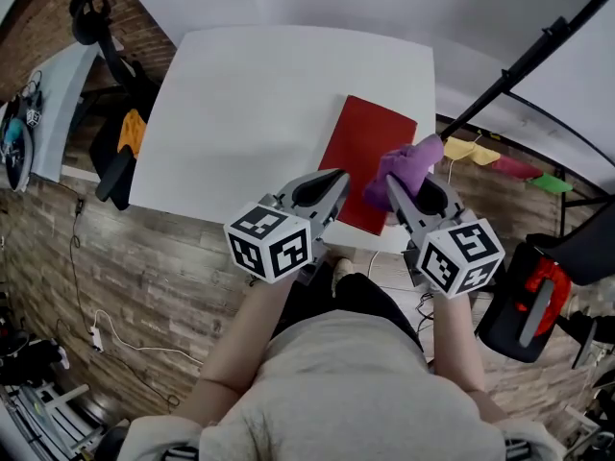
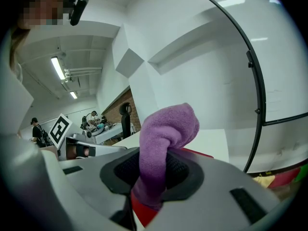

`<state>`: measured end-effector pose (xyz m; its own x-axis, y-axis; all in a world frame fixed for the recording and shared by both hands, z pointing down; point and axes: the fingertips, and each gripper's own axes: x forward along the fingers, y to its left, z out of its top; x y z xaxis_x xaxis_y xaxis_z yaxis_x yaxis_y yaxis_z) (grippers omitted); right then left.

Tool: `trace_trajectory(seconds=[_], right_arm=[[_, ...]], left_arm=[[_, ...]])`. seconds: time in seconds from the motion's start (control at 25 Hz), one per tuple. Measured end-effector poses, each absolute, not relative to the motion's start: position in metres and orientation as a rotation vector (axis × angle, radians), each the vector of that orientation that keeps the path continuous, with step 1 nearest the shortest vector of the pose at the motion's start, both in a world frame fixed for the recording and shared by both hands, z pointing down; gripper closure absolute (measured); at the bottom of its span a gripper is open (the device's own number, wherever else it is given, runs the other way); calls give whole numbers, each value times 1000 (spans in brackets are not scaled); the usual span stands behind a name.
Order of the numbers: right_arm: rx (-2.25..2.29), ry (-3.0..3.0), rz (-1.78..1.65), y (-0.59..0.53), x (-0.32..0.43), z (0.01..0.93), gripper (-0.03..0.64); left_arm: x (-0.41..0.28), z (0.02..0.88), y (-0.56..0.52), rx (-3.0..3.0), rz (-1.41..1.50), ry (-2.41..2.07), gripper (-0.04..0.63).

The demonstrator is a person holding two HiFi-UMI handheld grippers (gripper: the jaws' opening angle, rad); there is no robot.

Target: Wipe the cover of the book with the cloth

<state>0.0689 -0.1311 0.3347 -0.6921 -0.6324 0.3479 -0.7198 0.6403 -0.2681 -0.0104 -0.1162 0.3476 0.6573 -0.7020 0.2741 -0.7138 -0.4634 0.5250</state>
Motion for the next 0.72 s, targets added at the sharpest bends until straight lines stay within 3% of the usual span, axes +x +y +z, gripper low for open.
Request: trace_trajectory(seconds=[0.72], right_arm=[[1094,-2457,593,-185,35,376,500]], left_arm=[[-32,384,-163,2206,64,-949,566]])
